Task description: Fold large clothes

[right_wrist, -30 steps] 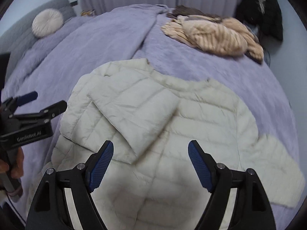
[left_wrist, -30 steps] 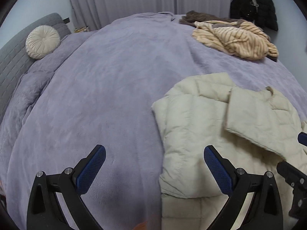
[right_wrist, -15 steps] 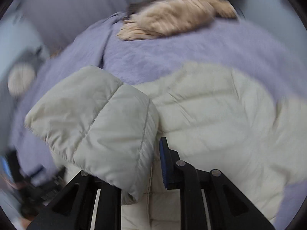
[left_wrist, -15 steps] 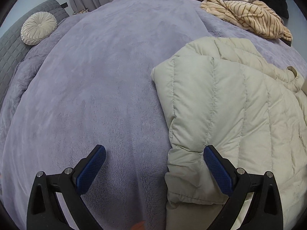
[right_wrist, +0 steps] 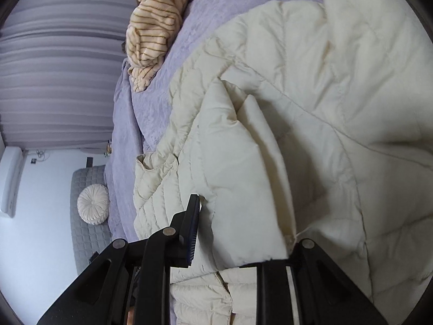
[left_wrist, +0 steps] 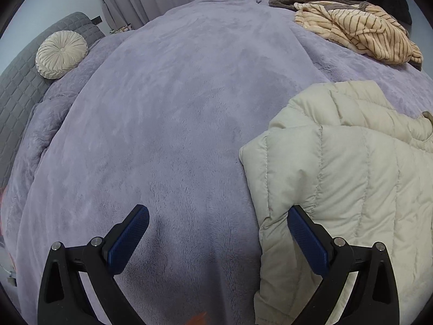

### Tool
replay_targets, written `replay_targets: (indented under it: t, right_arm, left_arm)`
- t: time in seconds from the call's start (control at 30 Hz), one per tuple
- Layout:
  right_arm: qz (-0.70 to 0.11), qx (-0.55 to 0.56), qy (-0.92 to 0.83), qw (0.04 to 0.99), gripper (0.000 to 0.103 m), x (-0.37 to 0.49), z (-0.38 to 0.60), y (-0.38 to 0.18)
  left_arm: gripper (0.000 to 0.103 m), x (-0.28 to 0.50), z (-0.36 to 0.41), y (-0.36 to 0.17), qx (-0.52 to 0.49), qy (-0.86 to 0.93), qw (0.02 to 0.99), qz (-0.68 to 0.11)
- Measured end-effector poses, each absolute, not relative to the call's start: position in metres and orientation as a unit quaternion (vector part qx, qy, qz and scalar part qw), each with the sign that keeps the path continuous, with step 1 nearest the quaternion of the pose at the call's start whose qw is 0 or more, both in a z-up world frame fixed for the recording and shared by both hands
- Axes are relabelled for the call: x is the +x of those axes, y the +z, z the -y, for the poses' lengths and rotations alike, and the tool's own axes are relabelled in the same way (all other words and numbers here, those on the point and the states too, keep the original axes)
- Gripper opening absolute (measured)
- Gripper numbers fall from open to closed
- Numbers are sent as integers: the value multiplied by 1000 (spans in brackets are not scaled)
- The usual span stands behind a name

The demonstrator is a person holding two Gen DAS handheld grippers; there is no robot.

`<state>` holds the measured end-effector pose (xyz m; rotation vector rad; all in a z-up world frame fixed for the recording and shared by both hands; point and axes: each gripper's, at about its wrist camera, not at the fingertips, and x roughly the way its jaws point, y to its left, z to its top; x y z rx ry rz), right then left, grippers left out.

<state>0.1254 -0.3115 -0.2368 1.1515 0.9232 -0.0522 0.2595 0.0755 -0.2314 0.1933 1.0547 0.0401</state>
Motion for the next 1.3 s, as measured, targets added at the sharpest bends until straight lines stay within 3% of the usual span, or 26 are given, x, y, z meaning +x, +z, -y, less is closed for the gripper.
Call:
replay_targets:
  t: [0.23,0.3,0.4,0.5,0.53,0.57,0.6,0.63,0.73,0.87,0.93,1.0,1.17,1.3]
  right_arm:
    - [-489,415,-51,765,16,162,307,-253]
    - [-492,400,-73,770,23,152,310,-244]
    - [-502,378,-104,771,49,128,317,-225]
    - [-496,346,-133,785,50,108,321,-200]
    - [-486,336,-138,795,49,102,321,-190]
    - [-472,327,-137,807,43,99,320,-180]
    - [-460,319,-129,819,32,99,317,-172]
    - [-453,310,-119,827,30,105,313,-165]
    - [-456,278,-80,842,30,137,294,-164]
    - [-513,244,-96,817,27,169,282,-211]
    - [-530,280,-102,794,10,167,295,-240]
    - [-518,312,-99,790,2,158,308,-250]
    - [-523,299,-111,791,2,146,314,-239]
    - [-524,300,-124,787,8,129,324,-220]
  left_arm:
    - [103,265,-89,-245,89,34,852,-515]
    - [103,264,-96,-237,86,34,854,-513]
    - [103,260,-109,-218,64,19,856,-512]
    - [103,255,-113,-193,44,9,870,-491]
    - [103,256,-112,-187,33,-6,873,-486]
    - [103,259,-109,-183,19,-25,873,-486]
    - [103,260,-102,-181,8,-40,872,-487]
    - [103,262,-94,-182,3,-55,872,-487]
    - [103,267,-59,-202,23,-83,863,-498]
    - [103,273,-48,-250,11,-61,837,-544]
    - [103,274,-55,-253,-11,-60,836,-545]
    - [103,270,-52,-251,9,-61,839,-541]
    - [103,267,-56,-231,39,-41,845,-532]
    - [103,258,-60,-206,44,-30,849,-525]
